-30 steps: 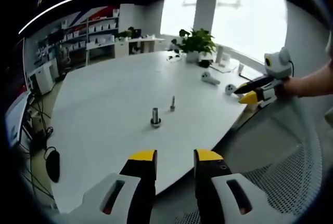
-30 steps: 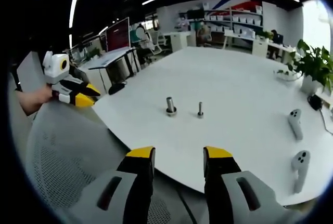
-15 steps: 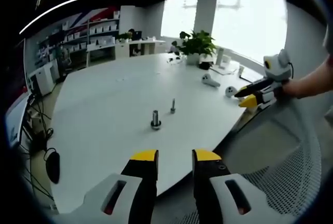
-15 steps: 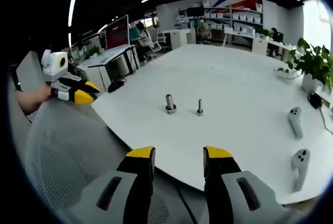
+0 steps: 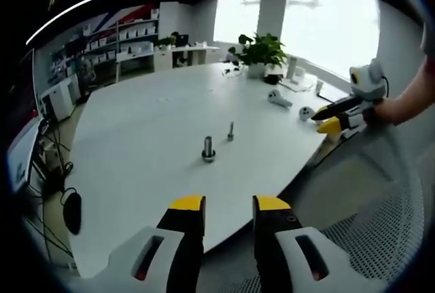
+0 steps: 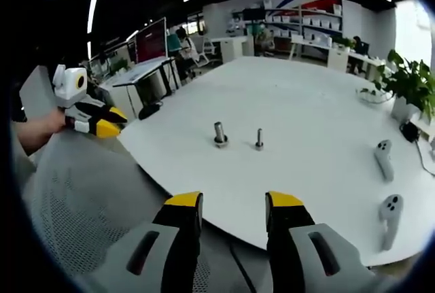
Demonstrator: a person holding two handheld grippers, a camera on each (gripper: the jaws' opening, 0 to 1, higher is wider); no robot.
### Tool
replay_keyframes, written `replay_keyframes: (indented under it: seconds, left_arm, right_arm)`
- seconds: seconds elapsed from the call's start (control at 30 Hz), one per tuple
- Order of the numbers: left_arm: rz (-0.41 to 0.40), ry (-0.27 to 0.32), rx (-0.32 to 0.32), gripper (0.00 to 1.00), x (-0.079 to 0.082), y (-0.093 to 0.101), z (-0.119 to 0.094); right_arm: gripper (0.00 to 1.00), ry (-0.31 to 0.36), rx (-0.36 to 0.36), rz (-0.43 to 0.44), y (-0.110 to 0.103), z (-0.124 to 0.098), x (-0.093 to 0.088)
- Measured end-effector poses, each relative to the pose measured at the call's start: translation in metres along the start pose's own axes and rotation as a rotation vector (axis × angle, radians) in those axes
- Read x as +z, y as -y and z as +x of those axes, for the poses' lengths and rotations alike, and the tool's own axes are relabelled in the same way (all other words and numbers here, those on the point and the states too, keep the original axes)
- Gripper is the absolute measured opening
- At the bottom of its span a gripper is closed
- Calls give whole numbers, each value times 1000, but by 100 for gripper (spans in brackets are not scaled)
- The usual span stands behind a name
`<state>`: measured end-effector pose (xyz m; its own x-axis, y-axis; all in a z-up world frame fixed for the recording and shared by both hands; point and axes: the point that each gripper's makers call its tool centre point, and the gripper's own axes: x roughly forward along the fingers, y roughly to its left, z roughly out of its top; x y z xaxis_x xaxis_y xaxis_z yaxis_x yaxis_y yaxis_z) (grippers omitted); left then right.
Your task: Place the washer onto the threaded stud by aligning its center hole with the stud, sliding it down to the base, and recovering from edge contact or off-axis alignment until the washer reaches the visible bottom stop.
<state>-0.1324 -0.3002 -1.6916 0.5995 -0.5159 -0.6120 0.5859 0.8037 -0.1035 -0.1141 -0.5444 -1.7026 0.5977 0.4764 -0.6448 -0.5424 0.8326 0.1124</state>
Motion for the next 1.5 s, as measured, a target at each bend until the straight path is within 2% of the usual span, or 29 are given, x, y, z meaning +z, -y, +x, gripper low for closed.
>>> replay_keyframes:
  seconds: [0.2,0.37,0.57,0.97,1.2,1.5]
  left_arm:
    - [-4,7,13,25,2,-2,0]
    - [-11,10,18,25,3,-2,0]
    - [-8,-7,5,24,1,2,3]
    - [-33,-4,26,24,2,-2,3]
    - [-30,-27,27,24,-2,-1,5]
    - [-55,-37,74,24,-4,-10,5]
  right_arm:
    - [38,-15,10,-32,-6,-1,0]
    - [38,-14,23,-37,-3,-1,-4]
    - [39,8,2,-39,6,-3,-3]
    - [39,15,5,-51,6,-2,-3]
    - [38,56,-16,-26,9,-5,4]
    - [37,86,-14,-22,8,-8,9]
